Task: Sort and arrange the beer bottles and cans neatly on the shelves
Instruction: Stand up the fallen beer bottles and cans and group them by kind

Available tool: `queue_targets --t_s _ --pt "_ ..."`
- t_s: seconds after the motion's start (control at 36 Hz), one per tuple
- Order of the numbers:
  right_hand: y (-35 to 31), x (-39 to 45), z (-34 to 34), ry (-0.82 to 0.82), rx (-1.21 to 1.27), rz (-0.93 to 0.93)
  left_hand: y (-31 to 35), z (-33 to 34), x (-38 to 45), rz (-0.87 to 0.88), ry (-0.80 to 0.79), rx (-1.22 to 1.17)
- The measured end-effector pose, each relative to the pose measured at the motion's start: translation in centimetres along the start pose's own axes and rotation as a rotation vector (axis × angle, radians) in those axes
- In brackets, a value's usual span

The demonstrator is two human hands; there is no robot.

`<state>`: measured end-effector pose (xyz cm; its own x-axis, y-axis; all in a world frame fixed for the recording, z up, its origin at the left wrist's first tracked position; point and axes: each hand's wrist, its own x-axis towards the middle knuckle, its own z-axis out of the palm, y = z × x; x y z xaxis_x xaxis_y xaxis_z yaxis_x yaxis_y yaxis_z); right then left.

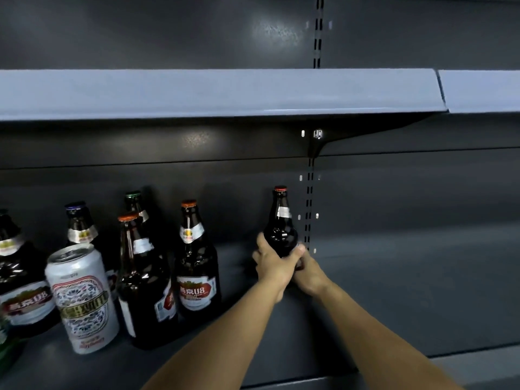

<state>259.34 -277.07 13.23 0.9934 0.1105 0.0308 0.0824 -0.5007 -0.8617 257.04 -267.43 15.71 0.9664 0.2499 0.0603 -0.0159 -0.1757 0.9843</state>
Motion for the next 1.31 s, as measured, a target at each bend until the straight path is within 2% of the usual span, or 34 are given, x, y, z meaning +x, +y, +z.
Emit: queue_targets --t_s 0.14,0.36,0.5,0.61,0.75,0.83,1.0,1.17,1.25,1.31 --pt "0.0 1.0 0.5 0.114 -0.187 -0.02 0.1 -0.5 1.8 0.005 -0.038 -0.138" --pt "0.7 1.7 1.3 0.196 -0.118 0.012 0.3 -1.7 4.0 -0.005 -0.183 -0.159" --pt "0.6 2.0 1.5 0.238 -0.196 0.02 -0.3 -1.6 5.0 0.007 -0.212 -0.109" --pt "0.6 2.3 1.7 0.269 -0.235 0.019 -0.8 -1.0 5.5 0.03 -0.175 -0.143" --pt "0.3 2.8 1.8 0.265 -0.295 0.008 -1.5 -0.2 5.3 0.038 -0.064 -0.199" --pt "0.2 2.8 1.8 0.262 -0.311 0.026 -1.7 0.1 4.1 0.085 0.077 -0.145" --pt "0.0 1.7 2.8 0.299 -0.288 0.027 -1.3 -1.1 -1.5 0.448 0.364 0.087" --pt "-0.1 -1.0 4.8 0.541 -0.452 0.044 -0.2 -4.3 -4.2 0.779 0.552 0.199" --pt "-0.7 -2.0 5.3 0.631 -0.501 -0.061 0.4 -6.2 -4.3 0.872 0.653 0.226" --pt "-1.4 -2.6 5.7 0.644 -0.496 -0.218 0.7 -7.3 -4.0 0.838 0.726 0.236"
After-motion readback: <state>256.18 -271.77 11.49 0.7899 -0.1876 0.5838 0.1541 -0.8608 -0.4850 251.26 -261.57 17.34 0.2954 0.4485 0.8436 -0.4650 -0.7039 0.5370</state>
